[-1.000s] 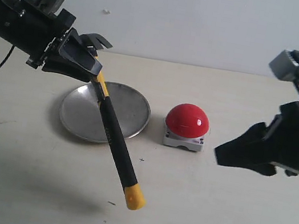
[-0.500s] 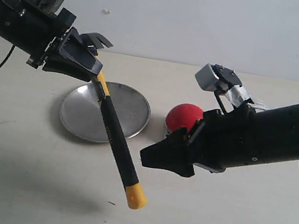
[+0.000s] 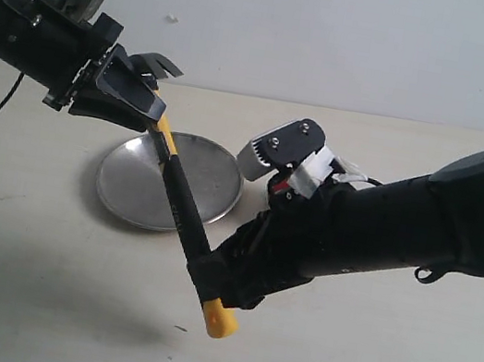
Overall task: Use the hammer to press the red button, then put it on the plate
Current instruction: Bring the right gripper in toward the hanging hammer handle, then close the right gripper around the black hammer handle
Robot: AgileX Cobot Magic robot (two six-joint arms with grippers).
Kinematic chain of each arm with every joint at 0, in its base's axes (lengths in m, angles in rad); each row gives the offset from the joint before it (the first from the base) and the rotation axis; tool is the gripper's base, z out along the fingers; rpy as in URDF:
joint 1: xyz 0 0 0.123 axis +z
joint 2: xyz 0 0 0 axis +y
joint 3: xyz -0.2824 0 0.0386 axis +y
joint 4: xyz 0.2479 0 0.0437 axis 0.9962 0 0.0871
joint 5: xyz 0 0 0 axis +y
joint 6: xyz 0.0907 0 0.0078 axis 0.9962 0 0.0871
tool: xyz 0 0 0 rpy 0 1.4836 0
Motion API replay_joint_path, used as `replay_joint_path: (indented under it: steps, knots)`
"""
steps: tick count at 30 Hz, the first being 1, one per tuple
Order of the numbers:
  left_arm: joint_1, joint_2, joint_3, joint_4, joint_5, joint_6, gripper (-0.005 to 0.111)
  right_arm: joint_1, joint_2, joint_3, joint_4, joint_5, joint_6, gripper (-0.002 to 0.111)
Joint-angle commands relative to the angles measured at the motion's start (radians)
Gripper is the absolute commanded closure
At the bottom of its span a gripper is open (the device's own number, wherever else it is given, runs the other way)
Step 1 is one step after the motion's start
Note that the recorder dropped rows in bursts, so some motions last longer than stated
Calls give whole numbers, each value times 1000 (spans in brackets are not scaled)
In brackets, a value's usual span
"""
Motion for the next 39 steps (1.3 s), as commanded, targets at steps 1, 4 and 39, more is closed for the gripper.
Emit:
replay_joint_path:
  steps: [1, 4, 39]
  knots:
    - [-1, -13, -1, -67, 11, 4, 107, 27, 0, -7, 38, -67, -22, 37]
    - [-1, -13, -1, -67, 11, 4, 107, 27, 0, -7, 49, -89, -22, 37]
    - [-1, -13, -1, -59, 11, 4, 107, 33, 264, -168, 116, 49, -28, 38]
